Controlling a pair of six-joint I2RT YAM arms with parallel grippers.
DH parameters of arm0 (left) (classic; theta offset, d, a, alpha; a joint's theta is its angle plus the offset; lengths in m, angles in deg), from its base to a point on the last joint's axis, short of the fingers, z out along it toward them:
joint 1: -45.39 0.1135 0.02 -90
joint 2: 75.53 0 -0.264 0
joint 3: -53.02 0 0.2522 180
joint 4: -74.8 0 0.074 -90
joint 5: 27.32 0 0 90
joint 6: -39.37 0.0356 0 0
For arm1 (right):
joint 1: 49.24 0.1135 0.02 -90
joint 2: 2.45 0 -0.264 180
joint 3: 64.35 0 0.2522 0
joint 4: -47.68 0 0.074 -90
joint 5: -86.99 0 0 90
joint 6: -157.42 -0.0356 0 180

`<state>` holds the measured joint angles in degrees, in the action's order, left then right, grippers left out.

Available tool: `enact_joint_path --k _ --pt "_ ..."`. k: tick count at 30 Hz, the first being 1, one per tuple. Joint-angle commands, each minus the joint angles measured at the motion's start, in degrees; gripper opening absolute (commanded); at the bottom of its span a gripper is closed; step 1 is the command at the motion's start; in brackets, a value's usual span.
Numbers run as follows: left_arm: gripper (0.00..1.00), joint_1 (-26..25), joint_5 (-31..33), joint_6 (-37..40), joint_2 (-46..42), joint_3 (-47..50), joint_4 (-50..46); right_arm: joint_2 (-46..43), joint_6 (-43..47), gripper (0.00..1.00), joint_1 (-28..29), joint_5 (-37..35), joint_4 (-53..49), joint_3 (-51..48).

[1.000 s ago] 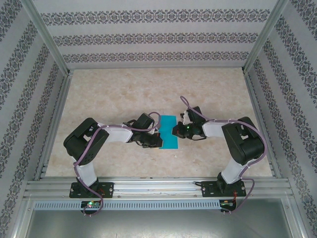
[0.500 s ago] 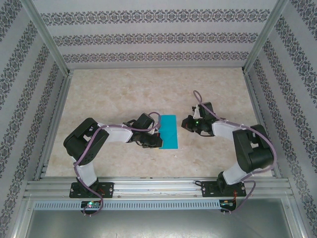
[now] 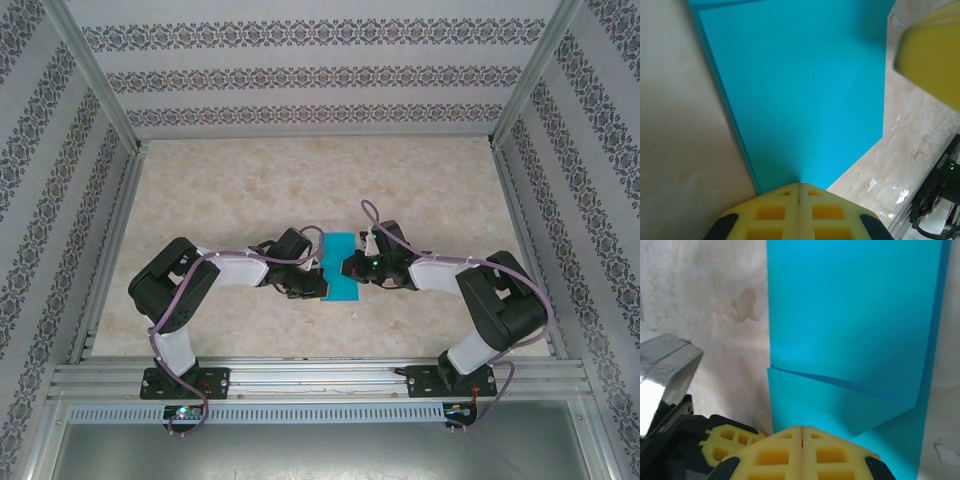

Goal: Fold a paper plane with a square sheet of paper (fold left side to right side)
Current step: Fold the triangle a second time at the center of the table.

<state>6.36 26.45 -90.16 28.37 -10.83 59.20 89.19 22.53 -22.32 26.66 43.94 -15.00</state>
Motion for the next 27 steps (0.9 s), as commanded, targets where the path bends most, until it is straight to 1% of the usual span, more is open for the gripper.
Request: enact_joint_path --k 1,8,13,21,27 --pt "0.00 -0.3 3.2 0.5 2.8 0.8 -8.5 2.5 -0.6 0.00 1.0 0.5 2.3 2.7" --pt "0.00 -0.3 2.8 0.9 2.7 0.1 -8.9 6.0 0.4 0.00 1.1 -2.7 0.1 3.7" --pt "0.00 -0.3 2.2 1.0 1.9 -1.5 -9.3 7.1 0.3 0.00 1.1 -4.0 -1.8 2.3" --pt "0.00 -0.3 -2.2 1.4 2.8 -6.3 -8.5 8.2 0.0 0.00 1.1 -3.3 -1.2 0.9" --pt "0.00 -0.3 -2.4 2.0 4.5 -8.9 -8.4 8.3 0.0 0.00 1.1 -3.5 -1.3 1.0"
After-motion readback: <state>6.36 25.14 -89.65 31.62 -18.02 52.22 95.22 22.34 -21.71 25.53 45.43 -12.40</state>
